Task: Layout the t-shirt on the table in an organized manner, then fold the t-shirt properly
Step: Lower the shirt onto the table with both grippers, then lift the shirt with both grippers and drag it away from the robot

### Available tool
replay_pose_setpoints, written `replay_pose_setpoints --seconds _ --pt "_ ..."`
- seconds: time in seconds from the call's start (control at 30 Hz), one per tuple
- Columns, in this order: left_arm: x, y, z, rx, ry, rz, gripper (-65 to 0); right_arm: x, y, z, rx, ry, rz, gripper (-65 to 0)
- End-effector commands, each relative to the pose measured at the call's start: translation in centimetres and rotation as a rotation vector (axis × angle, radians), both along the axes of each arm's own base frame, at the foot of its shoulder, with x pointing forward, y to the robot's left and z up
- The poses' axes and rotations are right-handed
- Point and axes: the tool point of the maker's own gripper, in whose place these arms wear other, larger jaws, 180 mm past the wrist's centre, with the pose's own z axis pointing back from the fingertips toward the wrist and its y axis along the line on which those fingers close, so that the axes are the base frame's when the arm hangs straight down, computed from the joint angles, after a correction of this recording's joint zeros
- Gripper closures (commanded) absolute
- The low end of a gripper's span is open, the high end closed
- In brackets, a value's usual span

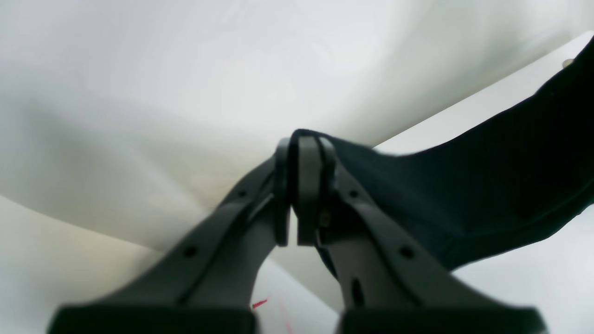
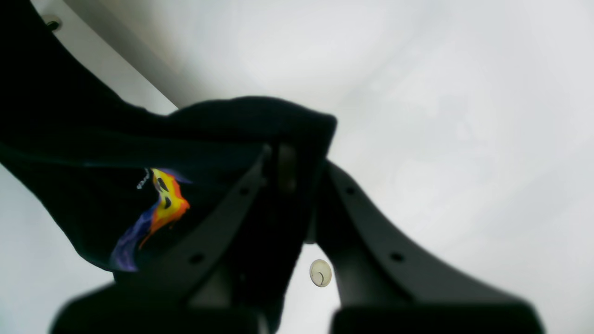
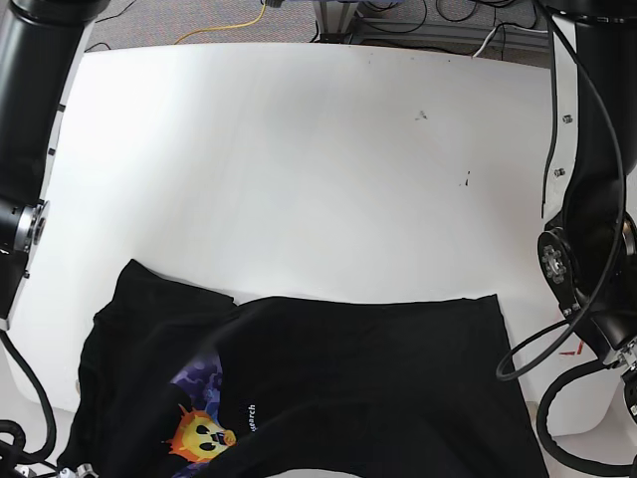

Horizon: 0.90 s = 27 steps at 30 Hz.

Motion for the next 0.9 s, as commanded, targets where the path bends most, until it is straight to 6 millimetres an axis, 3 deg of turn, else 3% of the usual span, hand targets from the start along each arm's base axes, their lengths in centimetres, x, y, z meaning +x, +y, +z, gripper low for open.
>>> replay_pose_setpoints --seconds 0.0,0.17,0.23,0.43,0.63,0.7,0.87 --pt "-0.7 0.9 3.0 -0.001 -0.079 0.011 0.0 -0.9 -0.8 2.9 0.001 -0.070 -0.011 -0.3" --pt "-0.8 1.5 3.0 0.000 -0.079 0.022 0.0 -1.8 -1.6 3.6 -0.026 -0.094 -0.030 -0.2" --pt "-0.9 1.9 3.1 -0.009 -0.082 0.030 0.0 -2.4 -2.7 4.1 -0.033 -0.106 -0.060 -0.2" --pt "-1.1 3.3 3.2 -0.059 -0.093 0.050 0.0 -4.3 -3.9 6.6 -0.004 -0.192 -0.085 -0.2" --pt "-1.3 2.3 -2.2 -0.065 -0.022 0.008 0.0 -4.2 -4.2 1.6 0.000 -0.120 -0.090 -0.2" --pt "-1.8 1.7 -4.5 -0.058 -0.001 -0.003 0.0 -4.2 -4.3 -0.8 0.008 -0.082 -0.093 -0.2" --pt "-3.6 0.5 -6.3 -0.054 -0.031 -0.028 0.0 -4.7 -3.7 -4.3 0.020 -0.040 -0.084 -0.2"
